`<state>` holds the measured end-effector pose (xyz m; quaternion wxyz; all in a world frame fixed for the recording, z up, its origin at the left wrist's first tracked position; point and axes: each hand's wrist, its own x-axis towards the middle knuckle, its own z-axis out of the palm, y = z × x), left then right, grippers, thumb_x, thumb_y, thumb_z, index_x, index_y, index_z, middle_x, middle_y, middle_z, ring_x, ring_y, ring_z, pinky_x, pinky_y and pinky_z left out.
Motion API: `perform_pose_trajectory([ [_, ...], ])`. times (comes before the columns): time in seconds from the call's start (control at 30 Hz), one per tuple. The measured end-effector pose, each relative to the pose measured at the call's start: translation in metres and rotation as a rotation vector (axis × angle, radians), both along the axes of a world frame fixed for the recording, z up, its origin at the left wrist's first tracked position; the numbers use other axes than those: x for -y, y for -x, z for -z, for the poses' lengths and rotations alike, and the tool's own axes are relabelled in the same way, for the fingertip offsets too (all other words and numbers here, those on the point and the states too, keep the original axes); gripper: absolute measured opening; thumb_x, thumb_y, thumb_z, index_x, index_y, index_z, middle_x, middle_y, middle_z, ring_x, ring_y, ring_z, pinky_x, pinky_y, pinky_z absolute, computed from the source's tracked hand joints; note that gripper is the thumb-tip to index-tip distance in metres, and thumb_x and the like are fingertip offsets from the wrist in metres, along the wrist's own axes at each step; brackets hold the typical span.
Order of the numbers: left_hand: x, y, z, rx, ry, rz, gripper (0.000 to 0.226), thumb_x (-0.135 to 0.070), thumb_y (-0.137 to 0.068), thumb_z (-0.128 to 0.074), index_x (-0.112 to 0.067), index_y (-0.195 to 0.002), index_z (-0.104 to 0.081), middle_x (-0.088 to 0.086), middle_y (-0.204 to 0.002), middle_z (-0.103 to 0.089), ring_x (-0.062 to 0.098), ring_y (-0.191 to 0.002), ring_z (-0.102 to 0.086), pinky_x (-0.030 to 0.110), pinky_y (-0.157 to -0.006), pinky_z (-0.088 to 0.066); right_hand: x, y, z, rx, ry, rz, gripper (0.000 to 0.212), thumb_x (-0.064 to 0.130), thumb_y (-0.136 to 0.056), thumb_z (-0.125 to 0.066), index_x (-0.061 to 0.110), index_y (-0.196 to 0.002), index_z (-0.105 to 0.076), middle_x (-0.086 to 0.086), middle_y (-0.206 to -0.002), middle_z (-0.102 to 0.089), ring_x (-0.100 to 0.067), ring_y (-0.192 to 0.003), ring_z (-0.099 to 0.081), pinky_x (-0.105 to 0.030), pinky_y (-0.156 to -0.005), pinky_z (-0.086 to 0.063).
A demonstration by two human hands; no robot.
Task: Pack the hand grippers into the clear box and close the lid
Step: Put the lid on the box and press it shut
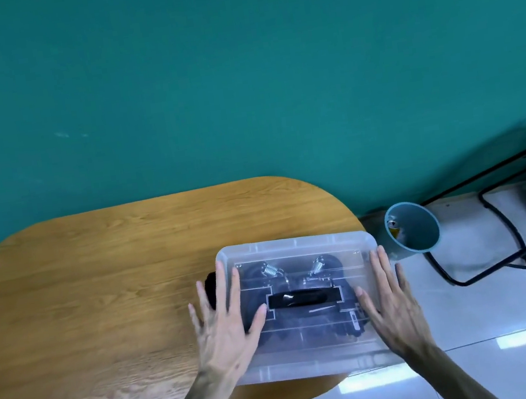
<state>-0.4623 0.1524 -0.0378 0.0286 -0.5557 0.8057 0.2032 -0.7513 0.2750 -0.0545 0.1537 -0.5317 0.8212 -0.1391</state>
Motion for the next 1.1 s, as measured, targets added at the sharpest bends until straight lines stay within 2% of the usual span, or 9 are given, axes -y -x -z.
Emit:
perform_pose_trajectory([
  [0.13, -0.006, -0.016, -0.006, -0.156, -0.095, -0.057, 0.077, -0.073, -0.091, -0.033, -0.053, -0.152, 0.010, -0.017, -0.155, 0.042, 0.040, -0.152, -0.006, 0.062, -0.108, -0.038, -0.019, -0.001, -0.012, 0.192, 0.070, 0.071, 0.071, 0.067, -0.096, -0.033, 0.048, -0.156, 0.000, 0.023, -0.166, 0.009, -0.014, -0.153, -0.016, -0.038, -0.123, -0.018],
  [0.27, -0.008, -0.018, -0.010, -0.283, -0.125, -0.101, 0.074, -0.066, -0.092, -0.044, -0.054, -0.152, -0.002, -0.017, -0.152, 0.046, 0.036, -0.138, -0.044, 0.028, -0.065, -0.051, -0.029, 0.004, -0.009, 0.247, 0.046, 0.103, 0.074, 0.071, -0.091, -0.038, 0.056, -0.153, -0.001, 0.021, -0.165, 0.014, -0.023, -0.150, -0.028, -0.048, -0.114, -0.035],
  [0.33, -0.007, -0.018, -0.008, -0.289, -0.117, -0.099, 0.074, -0.069, -0.090, -0.043, -0.057, -0.152, -0.005, -0.018, -0.153, 0.044, 0.039, -0.146, -0.029, 0.046, -0.083, -0.057, -0.030, 0.006, -0.001, 0.149, -0.005, 0.074, 0.075, 0.077, -0.091, -0.027, 0.051, -0.156, 0.000, 0.016, -0.167, 0.013, -0.030, -0.147, -0.031, -0.048, -0.105, -0.045],
  [0.4, -0.007, -0.020, -0.004, -0.240, -0.079, -0.107, 0.071, -0.070, -0.090, -0.040, -0.059, -0.150, -0.005, -0.016, -0.154, 0.042, 0.043, -0.148, -0.020, 0.065, -0.101, -0.041, -0.030, 0.005, 0.003, -0.007, -0.064, 0.063, 0.074, 0.077, -0.093, -0.015, 0.045, -0.158, -0.003, 0.005, -0.169, 0.006, -0.037, -0.121, -0.049, -0.045, -0.086, -0.051],
  [0.5, -0.008, -0.017, -0.003, -0.248, -0.051, -0.166, 0.070, -0.071, -0.089, -0.038, -0.060, -0.150, -0.005, -0.016, -0.155, 0.041, 0.050, -0.145, -0.022, 0.069, -0.099, -0.039, -0.028, -0.003, -0.005, -0.131, -0.037, 0.129, 0.070, 0.065, -0.096, -0.026, 0.038, -0.159, -0.015, -0.006, -0.169, -0.006, -0.029, -0.082, -0.045, -0.044, -0.068, -0.054],
  [0.73, -0.004, -0.019, -0.004, -0.403, -0.070, -0.151, 0.079, -0.082, -0.083, -0.036, -0.060, -0.150, -0.001, -0.015, -0.157, 0.038, 0.044, -0.141, -0.036, 0.049, -0.087, -0.054, -0.006, -0.033, -0.012, -0.284, -0.052, 0.091, 0.066, 0.064, -0.095, -0.031, 0.034, -0.154, -0.036, -0.010, -0.169, -0.008, -0.036, -0.086, -0.046, -0.047, -0.069, -0.051],
  [0.83, -0.006, -0.020, 0.002, -0.295, -0.009, -0.162, 0.068, -0.073, -0.092, -0.035, -0.059, -0.151, -0.003, -0.010, -0.161, 0.031, 0.045, -0.132, -0.045, 0.063, -0.107, -0.036, -0.002, -0.044, -0.013, -0.312, -0.064, 0.150, 0.064, 0.062, -0.095, -0.033, 0.035, -0.152, -0.040, -0.011, -0.169, -0.008, -0.039, -0.090, -0.046, -0.048, -0.071, -0.048],
  [0.93, -0.010, -0.016, 0.003, -0.161, 0.161, -0.123, 0.060, -0.069, -0.097, -0.019, -0.053, -0.154, -0.008, -0.006, -0.165, 0.021, 0.029, -0.082, -0.052, 0.050, -0.075, -0.057, -0.002, -0.047, -0.014, -0.317, -0.067, 0.159, 0.063, 0.061, -0.096, -0.029, 0.036, -0.153, -0.038, -0.011, -0.169, -0.006, -0.043, -0.096, -0.047, -0.050, -0.074, -0.048],
  [1.1, -0.016, -0.003, -0.006, -0.030, 0.236, -0.056, 0.059, -0.057, -0.100, -0.015, -0.041, -0.157, -0.016, 0.010, -0.167, 0.014, 0.025, -0.068, -0.039, 0.032, -0.041, -0.046, -0.001, -0.047, -0.015, -0.329, -0.069, 0.137, 0.057, 0.055, -0.100, -0.025, 0.040, -0.155, -0.030, -0.013, -0.169, -0.004, -0.047, -0.102, -0.048, -0.053, -0.076, -0.048],
])
